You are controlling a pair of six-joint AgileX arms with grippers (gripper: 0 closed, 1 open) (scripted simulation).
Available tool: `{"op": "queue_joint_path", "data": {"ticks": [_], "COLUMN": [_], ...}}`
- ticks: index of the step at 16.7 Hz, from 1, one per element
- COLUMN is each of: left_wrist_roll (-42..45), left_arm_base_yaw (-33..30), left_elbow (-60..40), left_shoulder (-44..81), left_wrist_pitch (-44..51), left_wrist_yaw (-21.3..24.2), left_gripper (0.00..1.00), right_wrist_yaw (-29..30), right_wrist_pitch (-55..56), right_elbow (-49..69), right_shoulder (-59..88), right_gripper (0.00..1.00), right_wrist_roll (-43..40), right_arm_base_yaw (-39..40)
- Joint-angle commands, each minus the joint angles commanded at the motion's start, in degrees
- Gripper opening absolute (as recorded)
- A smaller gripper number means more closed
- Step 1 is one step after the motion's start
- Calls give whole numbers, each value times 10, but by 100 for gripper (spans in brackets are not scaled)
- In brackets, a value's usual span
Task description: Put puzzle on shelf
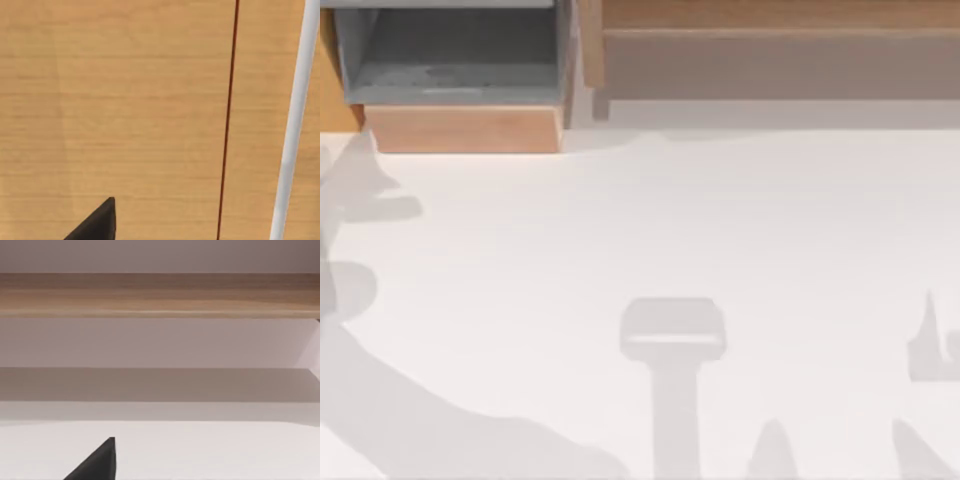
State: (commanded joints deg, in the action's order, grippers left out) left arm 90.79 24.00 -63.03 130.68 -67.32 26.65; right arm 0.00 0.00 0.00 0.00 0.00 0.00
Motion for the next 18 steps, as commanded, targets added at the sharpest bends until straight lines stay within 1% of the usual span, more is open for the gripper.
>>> {"op": "queue_joint_path", "data": {"ticks": [3, 9, 13, 18], "left_wrist_roll": [-1, 0, 0, 0], "left_arm_base_yaw": [-3, -14, -15, -15], "left_elbow": [0, -60, -66, -66], "left_shoulder": [-1, 28, 31, 31], "left_wrist_pitch": [2, 32, 35, 35], "left_wrist_yaw": [-1, -13, -14, -14], "left_gripper": [100, 100, 100, 62], "right_wrist_yaw": [0, 0, 0, 0], "right_wrist_pitch": [0, 0, 0, 0], "right_elbow": [0, 0, 0, 0], "right_shoulder": [0, 0, 0, 0], "right_gripper": [100, 100, 100, 100], "right_wrist_roll": [0, 0, 0, 0], "right_arm_base_yaw": [0, 0, 0, 0]}}
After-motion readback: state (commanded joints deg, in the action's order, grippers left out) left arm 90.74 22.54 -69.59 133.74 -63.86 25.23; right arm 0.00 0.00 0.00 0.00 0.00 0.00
